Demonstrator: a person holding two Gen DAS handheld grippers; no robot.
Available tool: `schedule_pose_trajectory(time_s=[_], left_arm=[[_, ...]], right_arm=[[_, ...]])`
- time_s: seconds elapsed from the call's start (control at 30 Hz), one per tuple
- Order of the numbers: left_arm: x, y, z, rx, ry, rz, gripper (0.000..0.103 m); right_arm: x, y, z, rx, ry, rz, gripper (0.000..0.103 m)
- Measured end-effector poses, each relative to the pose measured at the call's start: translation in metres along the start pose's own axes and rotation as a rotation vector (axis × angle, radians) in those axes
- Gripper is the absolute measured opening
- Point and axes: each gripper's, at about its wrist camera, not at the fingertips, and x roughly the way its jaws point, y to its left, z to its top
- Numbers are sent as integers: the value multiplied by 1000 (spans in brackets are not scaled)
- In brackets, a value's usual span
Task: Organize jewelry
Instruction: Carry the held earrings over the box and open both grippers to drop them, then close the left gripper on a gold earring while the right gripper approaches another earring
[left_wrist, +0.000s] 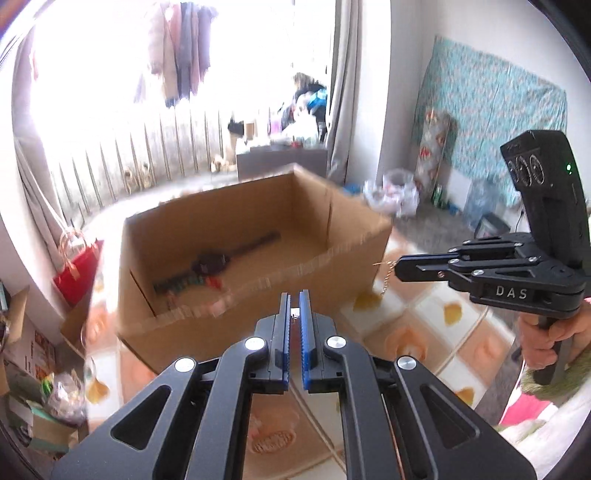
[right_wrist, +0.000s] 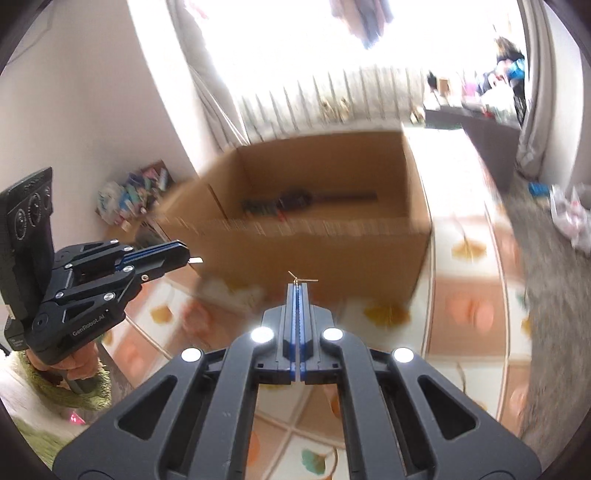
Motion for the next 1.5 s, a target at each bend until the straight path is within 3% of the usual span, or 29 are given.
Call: schedule_pose_trajectory(time_s=[0.1,0.2,0.47,0.63,0.7,0.8,0.83,1.03,1.17,1.3,1.5], left_arm=[[-9,11,23,-5,-72,22,5],[-1,23,38,-20,-92,39,5],[60,67,39,-182,74,6,5],[59,72,35,-204,67,-3,5],[57,74,36,-203,65,-2,5],[49,72,36,-209,60,-2,5],[45,71,34,-208,57,-3,6],[14,59,23,-174,34,4,10],[-6,46,7,-132,37,4,27],[-11,33,-23,-119,100,1,42],[11,24,-67,-181,223,-14,45]], right_arm=[[-4,5,30,-40,-68,37,0],[6,7,54,-54,-100,63,0],[67,-18,74,-9,-7,25,0],[87,-33,76,24,45,37,1],[89,-30,74,24,57,42,2],[88,-34,72,32,54,27,26],[86,-35,72,34,45,24,28],[54,-41,65,55,-8,14,34],[25,-42,49,70,-36,57,39],[8,-31,20,53,-18,96,44],[25,-15,-24,94,101,132,45]])
